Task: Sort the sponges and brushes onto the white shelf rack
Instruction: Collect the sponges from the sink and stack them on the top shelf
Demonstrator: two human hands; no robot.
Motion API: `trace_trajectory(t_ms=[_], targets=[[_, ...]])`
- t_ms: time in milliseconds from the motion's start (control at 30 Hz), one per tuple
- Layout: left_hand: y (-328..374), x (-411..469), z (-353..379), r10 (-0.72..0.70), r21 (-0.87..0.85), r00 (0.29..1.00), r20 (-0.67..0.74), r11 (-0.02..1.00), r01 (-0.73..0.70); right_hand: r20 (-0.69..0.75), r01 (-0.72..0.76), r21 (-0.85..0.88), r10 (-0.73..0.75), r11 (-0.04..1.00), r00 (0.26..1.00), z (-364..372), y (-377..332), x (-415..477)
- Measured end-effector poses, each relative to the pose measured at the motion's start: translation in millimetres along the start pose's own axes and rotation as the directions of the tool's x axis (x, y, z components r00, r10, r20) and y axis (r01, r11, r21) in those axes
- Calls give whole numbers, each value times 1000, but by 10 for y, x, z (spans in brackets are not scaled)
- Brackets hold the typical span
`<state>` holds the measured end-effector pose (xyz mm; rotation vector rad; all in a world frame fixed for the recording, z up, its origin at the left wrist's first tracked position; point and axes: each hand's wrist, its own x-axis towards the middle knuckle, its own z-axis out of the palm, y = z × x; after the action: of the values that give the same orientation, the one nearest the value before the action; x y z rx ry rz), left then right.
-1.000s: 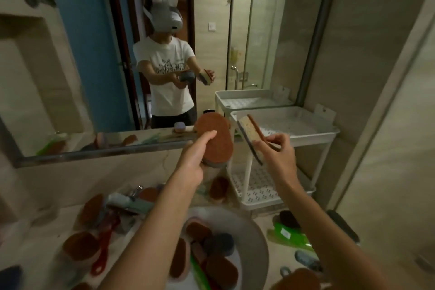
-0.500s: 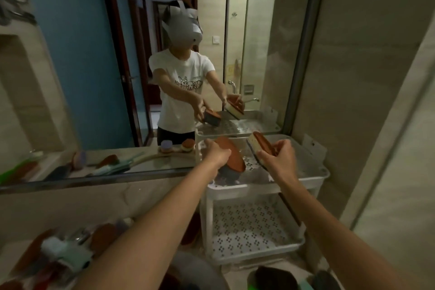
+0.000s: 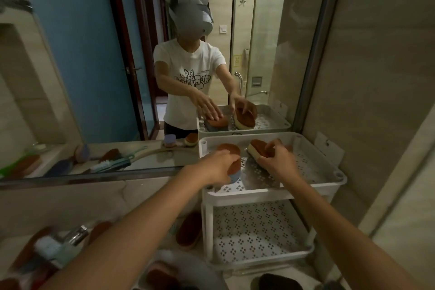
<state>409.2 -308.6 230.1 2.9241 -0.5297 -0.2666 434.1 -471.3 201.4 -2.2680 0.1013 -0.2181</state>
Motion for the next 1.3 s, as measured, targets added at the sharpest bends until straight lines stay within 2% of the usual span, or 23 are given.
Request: trace_trajectory(t_ms=[200,467,633,800,967,1167,1300], targets=[[-33,99,121,-117,75,985,-124,989,126,42,5,-95,-2,995,999,17,68,17],[-77,153,197,-145,-91,979,-142,987,133,61,31,-186,-20,982,998,50,82,43],[-80,155,243,-156,-114,970,-187,984,136,79,57,-225,-40,973,996,77,39,113],[-73,159,287,-187,-135,949,-254,978,156,110,112,-269,-85,957,990,209,-54,146],[-73,145,268,-205,-167,947,-247,972,166,219,294,-313,-233,903,948,256,-83,121],[-52,130,254,-213,-179,945,-249,969,171,311,317,-371,-204,873,928,218,-90,105],[-44,133,245,-216,-165,947,-237,970,180,335,256,-394,-122,883,934,215,-127,95]])
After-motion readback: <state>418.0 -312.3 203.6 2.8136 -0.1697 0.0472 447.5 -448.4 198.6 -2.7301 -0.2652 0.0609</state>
